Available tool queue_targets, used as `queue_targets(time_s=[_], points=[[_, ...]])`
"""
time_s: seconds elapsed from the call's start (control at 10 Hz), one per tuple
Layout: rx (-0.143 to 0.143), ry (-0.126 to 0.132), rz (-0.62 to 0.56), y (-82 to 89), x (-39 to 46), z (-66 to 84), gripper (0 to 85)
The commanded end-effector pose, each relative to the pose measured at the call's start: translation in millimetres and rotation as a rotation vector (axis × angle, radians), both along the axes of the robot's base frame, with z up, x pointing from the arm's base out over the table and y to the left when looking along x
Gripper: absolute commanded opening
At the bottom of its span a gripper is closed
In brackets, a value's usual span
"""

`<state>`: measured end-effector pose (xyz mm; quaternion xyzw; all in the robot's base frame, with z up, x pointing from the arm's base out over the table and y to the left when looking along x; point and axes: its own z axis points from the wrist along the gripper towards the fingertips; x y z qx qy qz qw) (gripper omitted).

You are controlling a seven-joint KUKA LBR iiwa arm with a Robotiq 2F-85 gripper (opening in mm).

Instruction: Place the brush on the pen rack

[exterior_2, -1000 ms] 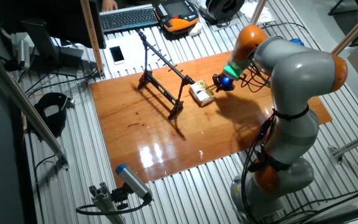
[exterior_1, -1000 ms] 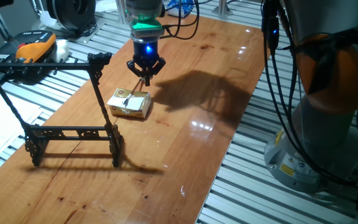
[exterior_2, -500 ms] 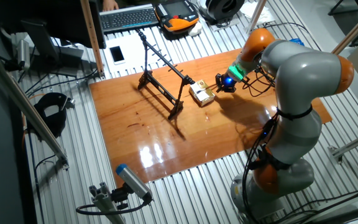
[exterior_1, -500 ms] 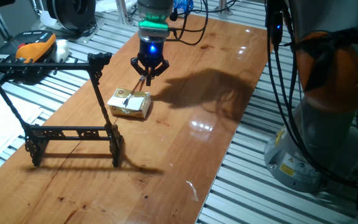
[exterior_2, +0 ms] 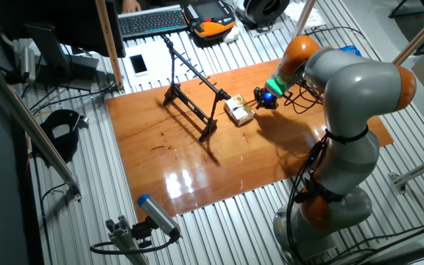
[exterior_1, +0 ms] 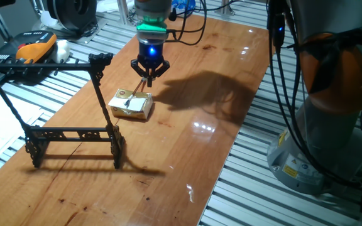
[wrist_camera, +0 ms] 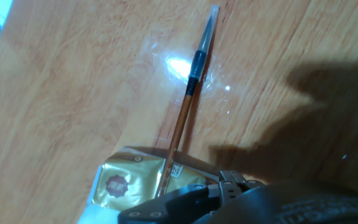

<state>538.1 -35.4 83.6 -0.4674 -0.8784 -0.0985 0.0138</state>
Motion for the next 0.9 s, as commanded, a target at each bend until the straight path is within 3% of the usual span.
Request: queue_targets(time_s=[0.0,0.2,0.8], points=[[0.007,0.004,0.008,-0.4,1.3,-2.7,0.0],[0.004,-0.007,0.033,-3.3,4.9,-12.5,0.0],[0.007,-0.009,0.031,-3.2,6.0,-14.1,0.0]])
